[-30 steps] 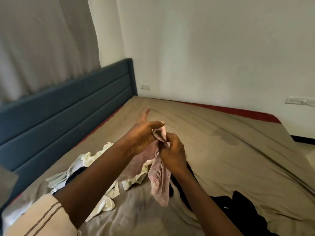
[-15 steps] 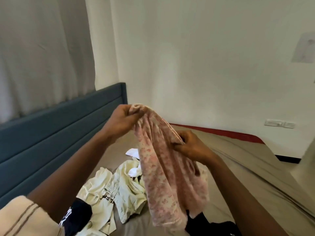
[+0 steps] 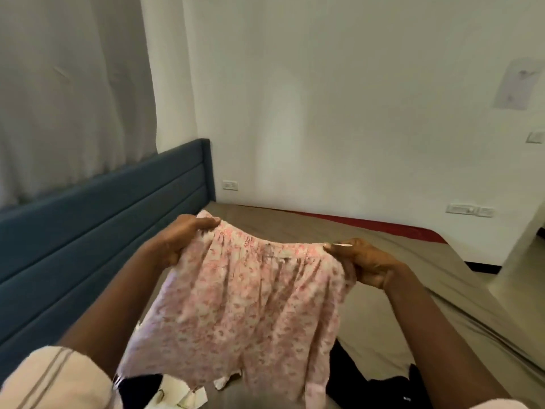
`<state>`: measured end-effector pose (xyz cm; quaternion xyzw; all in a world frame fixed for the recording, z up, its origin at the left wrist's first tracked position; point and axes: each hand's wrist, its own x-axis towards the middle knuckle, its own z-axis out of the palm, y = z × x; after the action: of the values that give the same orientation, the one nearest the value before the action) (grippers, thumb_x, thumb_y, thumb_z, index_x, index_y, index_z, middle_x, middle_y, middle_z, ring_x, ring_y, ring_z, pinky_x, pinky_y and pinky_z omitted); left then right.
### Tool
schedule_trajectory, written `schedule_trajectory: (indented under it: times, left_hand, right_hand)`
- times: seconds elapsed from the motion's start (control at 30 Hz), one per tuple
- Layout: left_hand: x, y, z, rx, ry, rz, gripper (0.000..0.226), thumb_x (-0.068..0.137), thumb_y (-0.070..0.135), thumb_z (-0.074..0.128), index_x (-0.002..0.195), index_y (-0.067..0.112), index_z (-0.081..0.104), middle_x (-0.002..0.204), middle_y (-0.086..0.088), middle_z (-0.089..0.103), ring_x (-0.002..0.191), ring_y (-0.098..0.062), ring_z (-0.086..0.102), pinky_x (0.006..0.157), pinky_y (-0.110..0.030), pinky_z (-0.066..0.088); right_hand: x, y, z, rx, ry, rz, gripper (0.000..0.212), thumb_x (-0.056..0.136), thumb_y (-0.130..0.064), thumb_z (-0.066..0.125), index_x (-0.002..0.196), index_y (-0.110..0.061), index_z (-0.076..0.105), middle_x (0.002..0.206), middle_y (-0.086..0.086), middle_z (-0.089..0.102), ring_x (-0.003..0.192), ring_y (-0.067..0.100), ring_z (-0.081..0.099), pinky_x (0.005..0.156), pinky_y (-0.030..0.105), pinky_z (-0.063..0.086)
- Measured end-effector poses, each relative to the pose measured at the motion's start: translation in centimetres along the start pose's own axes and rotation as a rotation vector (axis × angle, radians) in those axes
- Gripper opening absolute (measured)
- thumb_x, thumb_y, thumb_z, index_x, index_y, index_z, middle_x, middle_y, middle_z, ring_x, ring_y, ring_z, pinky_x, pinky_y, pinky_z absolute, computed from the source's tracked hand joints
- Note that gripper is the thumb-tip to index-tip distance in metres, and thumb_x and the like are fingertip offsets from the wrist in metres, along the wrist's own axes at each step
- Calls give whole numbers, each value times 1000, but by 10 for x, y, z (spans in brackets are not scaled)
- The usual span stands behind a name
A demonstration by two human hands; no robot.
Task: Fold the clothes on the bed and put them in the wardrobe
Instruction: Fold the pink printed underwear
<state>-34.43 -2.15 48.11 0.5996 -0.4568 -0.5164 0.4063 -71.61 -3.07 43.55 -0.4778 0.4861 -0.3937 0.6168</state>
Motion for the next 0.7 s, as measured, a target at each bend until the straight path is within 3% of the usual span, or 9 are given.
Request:
schedule_trajectory:
  times: [0.07,0.17,0.2,0.27,0.37,0.5,0.6,0.7]
  left_hand:
    - [18,-27,21,78,322,158,27,92,32,74,95,5,75,85,-12,76,76,-28,74,63,-32,55]
    - [14,-71,60,164,494,372,19,93,35,70,89,17,74,78,5,72,78,-20,72,68,-35,57]
    - [8,-84,75,166,511,416,13,94,32,70,89,21,72,76,10,71,74,-13,70,66,-32,55]
    - [-7,-106,105,162,498,526,6,95,30,71,97,25,75,78,12,73,73,-2,68,65,-27,54]
    - [-25,-135,141,206,377,612,12,96,30,71,106,30,78,90,16,76,84,2,70,73,-17,53]
    - [-33,-156,158,289,328,722,27,94,19,71,119,29,77,96,14,63,90,-5,65,72,-29,58]
    - [-35,-162,161,312,353,831,25,95,17,72,119,23,76,96,13,61,86,-7,65,65,-29,59]
    - [-37,-168,166,409,387,894,19,93,19,72,112,20,74,97,11,61,81,-7,64,60,-31,58]
  right_hand:
    - [13,23,19,117,216,-28,36,83,-4,79,110,18,69,92,21,77,71,23,72,68,32,61]
    - [16,59,60,249,361,-30,7,87,6,72,89,13,72,81,26,72,55,23,65,55,30,56]
    - [11,70,75,276,365,-22,7,88,9,68,82,8,71,76,26,68,52,23,61,53,30,54]
    - [-3,90,106,319,317,-50,21,87,13,59,77,3,73,82,28,68,65,28,63,65,37,55]
    - [-27,102,138,408,183,-124,25,94,12,55,101,2,77,100,26,75,85,31,72,75,36,61]
    - [-36,114,139,380,214,-186,26,102,6,51,115,1,72,109,24,75,99,32,74,76,29,61]
    - [-42,120,131,447,224,-188,26,105,1,48,120,-2,70,112,21,75,105,32,74,80,31,62]
    - [-50,121,125,494,241,-173,28,106,1,45,117,-2,70,103,18,77,95,28,77,75,30,63]
